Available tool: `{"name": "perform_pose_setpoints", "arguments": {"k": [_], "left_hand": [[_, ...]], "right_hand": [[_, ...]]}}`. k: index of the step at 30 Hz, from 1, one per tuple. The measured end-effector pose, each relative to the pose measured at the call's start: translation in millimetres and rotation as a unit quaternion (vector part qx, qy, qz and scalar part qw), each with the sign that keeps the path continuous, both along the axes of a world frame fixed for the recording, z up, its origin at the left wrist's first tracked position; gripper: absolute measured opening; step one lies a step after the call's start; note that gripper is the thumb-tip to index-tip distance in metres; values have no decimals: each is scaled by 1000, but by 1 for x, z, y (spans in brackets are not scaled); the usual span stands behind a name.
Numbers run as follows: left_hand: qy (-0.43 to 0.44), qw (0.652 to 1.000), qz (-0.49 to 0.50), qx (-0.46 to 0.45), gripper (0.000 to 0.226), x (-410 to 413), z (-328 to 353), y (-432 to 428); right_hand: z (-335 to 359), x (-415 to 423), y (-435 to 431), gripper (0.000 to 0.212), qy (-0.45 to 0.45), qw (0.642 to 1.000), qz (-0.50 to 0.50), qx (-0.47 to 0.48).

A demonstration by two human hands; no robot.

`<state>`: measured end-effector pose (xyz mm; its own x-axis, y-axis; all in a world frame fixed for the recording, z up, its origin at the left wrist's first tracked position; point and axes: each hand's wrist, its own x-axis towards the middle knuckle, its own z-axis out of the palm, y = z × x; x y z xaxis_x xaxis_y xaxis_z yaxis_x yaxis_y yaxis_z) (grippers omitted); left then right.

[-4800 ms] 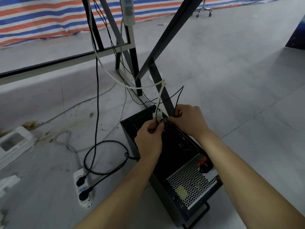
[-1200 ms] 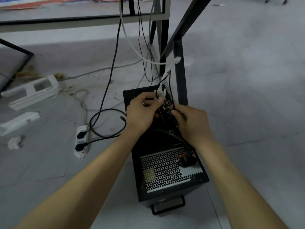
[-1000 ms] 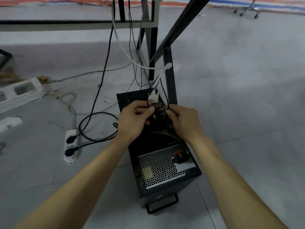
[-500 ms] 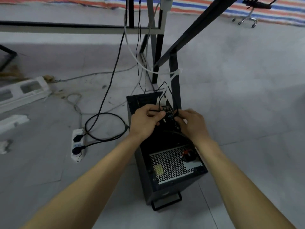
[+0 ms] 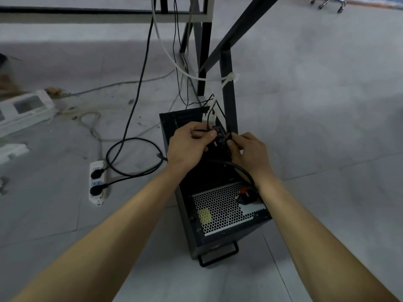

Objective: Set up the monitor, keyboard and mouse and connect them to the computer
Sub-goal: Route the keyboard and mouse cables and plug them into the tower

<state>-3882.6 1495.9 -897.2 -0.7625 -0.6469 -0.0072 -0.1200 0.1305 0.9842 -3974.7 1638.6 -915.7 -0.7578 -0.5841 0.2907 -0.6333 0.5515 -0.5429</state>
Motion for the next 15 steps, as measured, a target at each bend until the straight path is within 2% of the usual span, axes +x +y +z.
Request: {"name": "perform_pose_setpoints", "arguments": {"k": [6,10,12,15], "left_hand": [[-11,1000,-11,-10,20,-1,2,1],[-24,999,-28,-26,21,-9,8,-4],[-37,997,-55,-30,16,-13,10,-4],[-61,993,-73,-75,16,-15,9,-3]], "right_hand": [[-1,6,3,32,-52,999,-11,-13],[-3,10,9,33,-137,982,-82,-101],[-3,8,11,35,-173,975,-109,-86],[-4,8,8,36,-184,978,-91,-24]]}}
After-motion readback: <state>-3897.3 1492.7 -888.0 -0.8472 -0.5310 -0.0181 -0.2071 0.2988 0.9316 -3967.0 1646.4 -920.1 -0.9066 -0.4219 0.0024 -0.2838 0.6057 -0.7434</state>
